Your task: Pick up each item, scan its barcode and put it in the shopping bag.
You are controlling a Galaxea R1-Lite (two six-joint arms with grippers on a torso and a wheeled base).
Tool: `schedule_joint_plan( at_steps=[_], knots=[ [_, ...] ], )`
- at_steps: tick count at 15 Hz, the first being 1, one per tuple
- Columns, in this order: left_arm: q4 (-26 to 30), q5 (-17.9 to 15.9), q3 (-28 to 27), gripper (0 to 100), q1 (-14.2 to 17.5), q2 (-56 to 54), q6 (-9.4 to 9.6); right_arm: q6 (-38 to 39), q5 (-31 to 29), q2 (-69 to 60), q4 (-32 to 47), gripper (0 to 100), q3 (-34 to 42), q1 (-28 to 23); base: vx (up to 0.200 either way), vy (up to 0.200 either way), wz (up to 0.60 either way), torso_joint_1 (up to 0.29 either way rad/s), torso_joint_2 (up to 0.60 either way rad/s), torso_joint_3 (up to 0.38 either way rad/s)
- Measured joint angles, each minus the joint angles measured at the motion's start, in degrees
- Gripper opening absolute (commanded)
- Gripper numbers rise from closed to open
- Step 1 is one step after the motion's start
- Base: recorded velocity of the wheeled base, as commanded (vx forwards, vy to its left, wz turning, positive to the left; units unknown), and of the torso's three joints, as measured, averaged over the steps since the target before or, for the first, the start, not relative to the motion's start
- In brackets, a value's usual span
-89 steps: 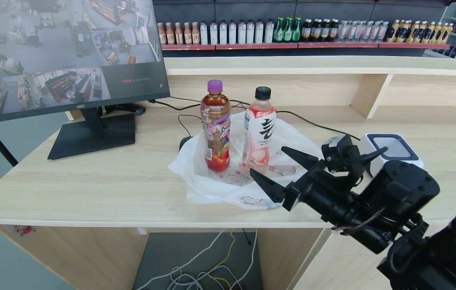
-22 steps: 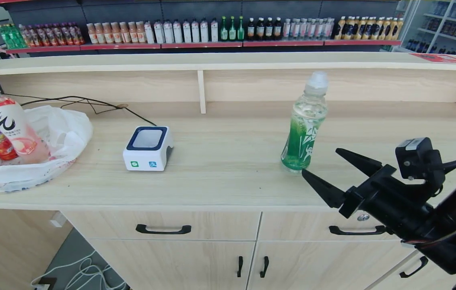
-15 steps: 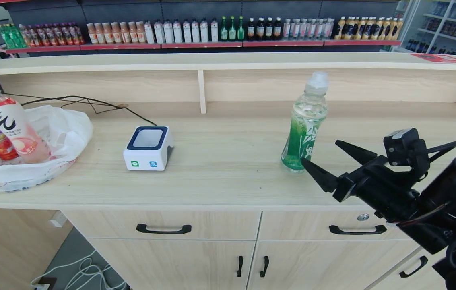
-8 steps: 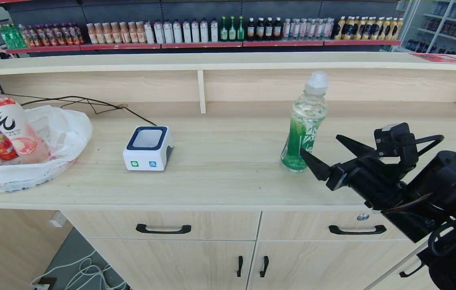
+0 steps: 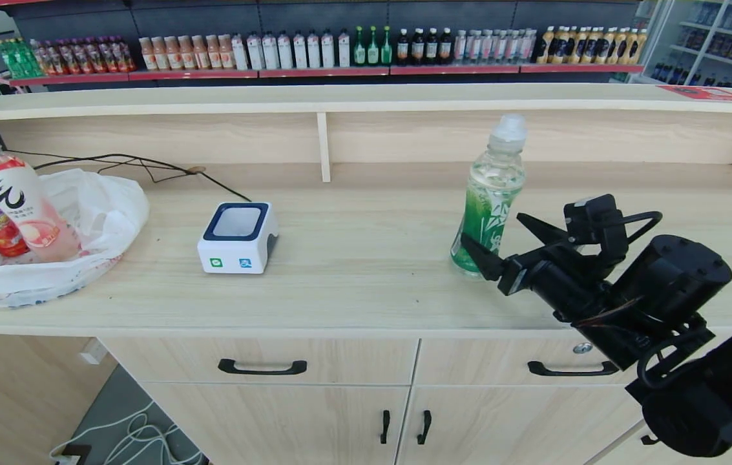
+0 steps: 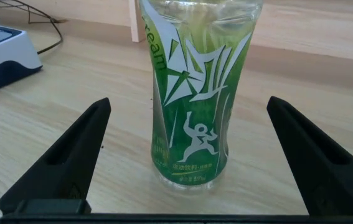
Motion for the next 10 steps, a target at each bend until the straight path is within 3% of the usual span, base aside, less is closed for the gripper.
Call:
schedule_joint_plan(
  at_steps=[10],
  knots=[
    [0.0,0.0,0.0,100,0.0,0.0,-0.02,1.7,-4.5,6.0,0.0,100,-10.0,0.0,0.0,0.0,0.0,0.0,0.0,0.0]
  ],
)
